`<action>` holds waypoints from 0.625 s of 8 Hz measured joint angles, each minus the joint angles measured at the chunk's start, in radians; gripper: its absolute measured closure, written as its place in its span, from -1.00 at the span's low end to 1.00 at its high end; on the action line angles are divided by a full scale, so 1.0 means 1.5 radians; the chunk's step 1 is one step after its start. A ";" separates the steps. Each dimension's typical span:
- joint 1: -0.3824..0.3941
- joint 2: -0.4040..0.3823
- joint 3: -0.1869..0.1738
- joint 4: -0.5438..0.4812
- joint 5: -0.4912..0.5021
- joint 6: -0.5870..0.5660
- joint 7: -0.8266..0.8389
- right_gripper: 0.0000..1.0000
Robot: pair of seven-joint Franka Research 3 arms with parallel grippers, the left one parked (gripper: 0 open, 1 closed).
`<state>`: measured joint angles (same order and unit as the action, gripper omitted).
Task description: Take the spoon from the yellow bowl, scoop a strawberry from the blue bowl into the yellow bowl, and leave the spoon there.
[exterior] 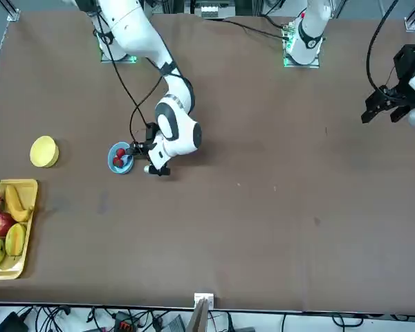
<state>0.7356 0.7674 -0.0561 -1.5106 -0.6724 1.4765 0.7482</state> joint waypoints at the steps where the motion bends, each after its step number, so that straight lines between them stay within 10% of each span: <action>1: 0.002 0.000 0.000 0.000 -0.003 -0.001 0.000 0.79; 5: 0.005 0.017 0.000 0.000 -0.011 -0.001 0.019 0.79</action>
<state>0.7427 0.7927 -0.0560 -1.5102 -0.6891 1.4745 0.7767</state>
